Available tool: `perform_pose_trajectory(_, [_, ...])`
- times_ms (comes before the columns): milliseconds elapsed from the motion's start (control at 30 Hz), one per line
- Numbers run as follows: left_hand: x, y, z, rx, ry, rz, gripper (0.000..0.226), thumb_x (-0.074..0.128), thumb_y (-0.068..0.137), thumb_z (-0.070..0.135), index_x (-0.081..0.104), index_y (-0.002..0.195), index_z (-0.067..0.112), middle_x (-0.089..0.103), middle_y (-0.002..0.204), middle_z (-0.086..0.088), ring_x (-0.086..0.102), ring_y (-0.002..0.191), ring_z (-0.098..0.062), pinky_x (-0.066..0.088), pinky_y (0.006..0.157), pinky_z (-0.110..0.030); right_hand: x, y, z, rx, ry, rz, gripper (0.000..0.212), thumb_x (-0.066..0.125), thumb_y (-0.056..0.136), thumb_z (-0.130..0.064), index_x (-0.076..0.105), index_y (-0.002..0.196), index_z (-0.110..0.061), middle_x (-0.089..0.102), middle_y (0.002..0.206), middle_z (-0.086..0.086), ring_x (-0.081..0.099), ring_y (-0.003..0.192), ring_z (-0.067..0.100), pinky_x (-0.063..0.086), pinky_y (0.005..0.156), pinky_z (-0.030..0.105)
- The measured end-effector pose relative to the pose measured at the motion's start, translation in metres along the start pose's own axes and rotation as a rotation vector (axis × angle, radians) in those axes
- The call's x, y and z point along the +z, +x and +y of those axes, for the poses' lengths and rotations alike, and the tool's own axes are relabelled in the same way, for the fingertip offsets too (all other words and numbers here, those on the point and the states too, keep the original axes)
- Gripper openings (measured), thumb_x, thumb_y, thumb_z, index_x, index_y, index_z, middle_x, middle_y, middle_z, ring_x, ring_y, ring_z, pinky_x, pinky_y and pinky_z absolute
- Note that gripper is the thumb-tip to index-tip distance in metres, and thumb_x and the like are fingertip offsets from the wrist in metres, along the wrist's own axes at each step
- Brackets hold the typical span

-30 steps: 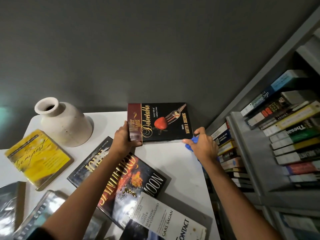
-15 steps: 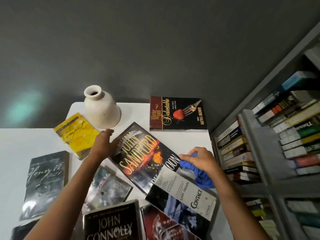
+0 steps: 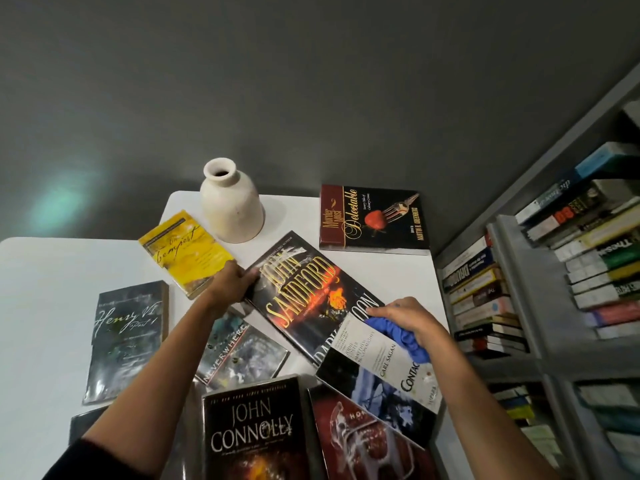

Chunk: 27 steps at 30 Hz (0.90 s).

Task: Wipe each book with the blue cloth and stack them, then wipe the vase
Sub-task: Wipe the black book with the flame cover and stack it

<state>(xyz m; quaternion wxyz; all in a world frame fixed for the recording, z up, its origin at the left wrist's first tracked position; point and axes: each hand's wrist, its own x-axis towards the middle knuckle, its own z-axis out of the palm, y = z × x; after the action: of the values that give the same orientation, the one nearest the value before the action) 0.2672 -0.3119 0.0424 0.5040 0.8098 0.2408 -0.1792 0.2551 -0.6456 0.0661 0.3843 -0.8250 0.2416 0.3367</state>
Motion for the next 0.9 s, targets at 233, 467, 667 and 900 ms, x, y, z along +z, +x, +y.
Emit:
perform_pose_trajectory(233, [-0.007,-0.009,0.02,0.024,-0.19,-0.102,0.033,0.067,0.089,0.027,0.051,0.064,0.011,0.05,0.057,-0.003,0.047,0.05,-0.013,0.044,0.046,-0.023,-0.001,0.002,0.001,0.004,0.052,-0.005,0.044,0.08,0.073,-0.038,0.07,0.096,-0.002,0.072,0.093,0.013,0.068,0.081,0.022,0.051,0.072,0.026])
perform_pose_trajectory(467, [-0.021,-0.007,0.042,0.019,-0.346,-0.21,0.031,0.07,0.079,0.034,0.059,0.09,0.007,0.063,0.081,-0.011,0.062,0.064,-0.015,0.056,0.053,-0.024,-0.011,-0.005,-0.005,-0.069,-0.001,-0.08,0.037,0.077,0.076,-0.038,0.07,0.097,-0.008,0.071,0.102,0.008,0.065,0.092,0.02,0.048,0.079,0.027])
perform_pose_trajectory(667, [-0.038,-0.02,0.06,0.188,-0.398,-0.168,0.019,0.061,0.093,0.019,0.068,0.096,0.002,0.073,0.083,-0.008,0.068,0.068,-0.011,0.055,0.056,-0.02,-0.053,-0.016,-0.019,-0.122,-0.15,-0.131,0.039,0.072,0.076,-0.051,0.073,0.101,-0.021,0.07,0.096,0.0,0.066,0.084,0.013,0.048,0.068,0.022])
perform_pose_trajectory(900, [-0.051,-0.04,0.073,0.378,-0.444,0.026,0.019,0.065,0.09,0.019,0.066,0.103,0.005,0.064,0.09,-0.007,0.066,0.066,-0.005,0.053,0.058,-0.023,-0.045,-0.024,-0.039,-0.196,0.01,-0.107,0.044,0.077,0.072,-0.049,0.072,0.093,-0.011,0.073,0.087,0.01,0.069,0.079,0.023,0.056,0.084,0.034])
